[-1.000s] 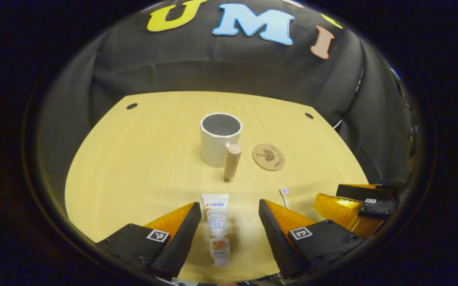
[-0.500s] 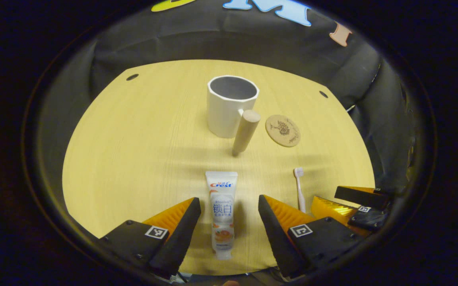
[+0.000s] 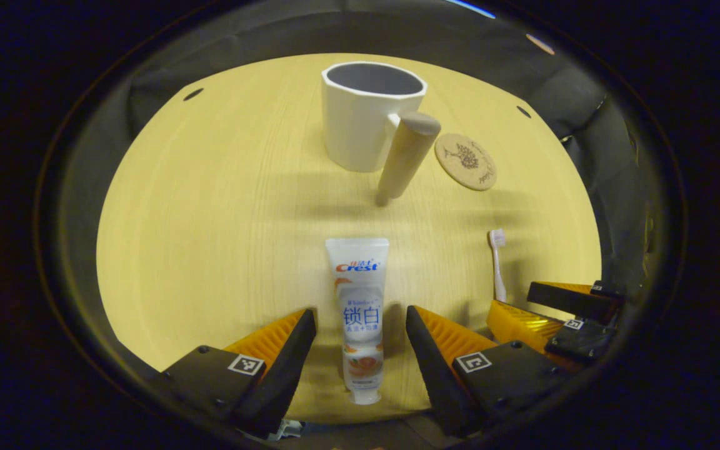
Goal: Put the toothbrush and toothpaste on the desktop into the cup, then pick up the cup and place it on the coaster on the desktop.
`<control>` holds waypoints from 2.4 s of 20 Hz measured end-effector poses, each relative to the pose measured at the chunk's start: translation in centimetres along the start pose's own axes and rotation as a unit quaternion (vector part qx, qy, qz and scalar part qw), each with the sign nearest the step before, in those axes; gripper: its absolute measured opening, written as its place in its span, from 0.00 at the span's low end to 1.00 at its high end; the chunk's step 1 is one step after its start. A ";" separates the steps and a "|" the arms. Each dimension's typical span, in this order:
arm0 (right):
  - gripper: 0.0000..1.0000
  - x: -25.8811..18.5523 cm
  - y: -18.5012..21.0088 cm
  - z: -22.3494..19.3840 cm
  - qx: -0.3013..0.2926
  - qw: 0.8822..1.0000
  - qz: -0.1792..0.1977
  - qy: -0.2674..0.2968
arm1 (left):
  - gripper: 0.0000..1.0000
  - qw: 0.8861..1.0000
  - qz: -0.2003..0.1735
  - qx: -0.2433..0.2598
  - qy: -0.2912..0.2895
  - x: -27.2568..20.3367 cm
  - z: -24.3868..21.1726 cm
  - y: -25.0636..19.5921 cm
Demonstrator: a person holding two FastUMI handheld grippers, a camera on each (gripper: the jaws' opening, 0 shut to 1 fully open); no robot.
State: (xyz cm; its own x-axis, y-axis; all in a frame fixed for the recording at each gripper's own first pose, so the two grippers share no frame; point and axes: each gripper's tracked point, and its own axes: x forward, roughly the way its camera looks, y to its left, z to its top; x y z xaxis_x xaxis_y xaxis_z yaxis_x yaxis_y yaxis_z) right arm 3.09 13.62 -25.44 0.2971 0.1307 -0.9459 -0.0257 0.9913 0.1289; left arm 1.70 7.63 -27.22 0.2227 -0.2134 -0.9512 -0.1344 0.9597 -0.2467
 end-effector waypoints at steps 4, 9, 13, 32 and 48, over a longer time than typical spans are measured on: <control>0.89 0.7 0.2 -1.4 -0.009 0.999 0.001 0.043 | 0.95 1.000 0.002 0.006 0.016 0.6 -0.3 0.0; 0.86 1.3 0.7 -2.4 -0.015 0.998 0.003 0.068 | 0.90 0.999 0.010 0.028 0.023 1.0 -0.2 0.1; 0.73 1.5 0.6 -2.5 -0.010 0.997 0.003 0.074 | 0.75 0.999 0.017 0.032 0.023 0.9 -0.1 0.6; 0.06 1.3 -0.4 -2.4 0.065 0.996 0.034 0.044 | 0.30 0.999 0.027 0.037 -0.007 0.8 0.0 1.4; 0.05 -5.5 0.8 4.6 -0.003 0.985 0.077 -0.151 | 0.30 0.970 0.009 -0.028 -0.243 -6.5 8.9 3.4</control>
State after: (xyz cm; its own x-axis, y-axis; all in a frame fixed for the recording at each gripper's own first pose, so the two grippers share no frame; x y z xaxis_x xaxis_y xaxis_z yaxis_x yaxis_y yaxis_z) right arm 5.82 13.63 -18.82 0.5603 0.2705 -0.7828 -0.0988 0.9602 0.2611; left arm 8.37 13.85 -20.25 0.6471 -0.0727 -0.7590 -0.1909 0.9483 -0.2536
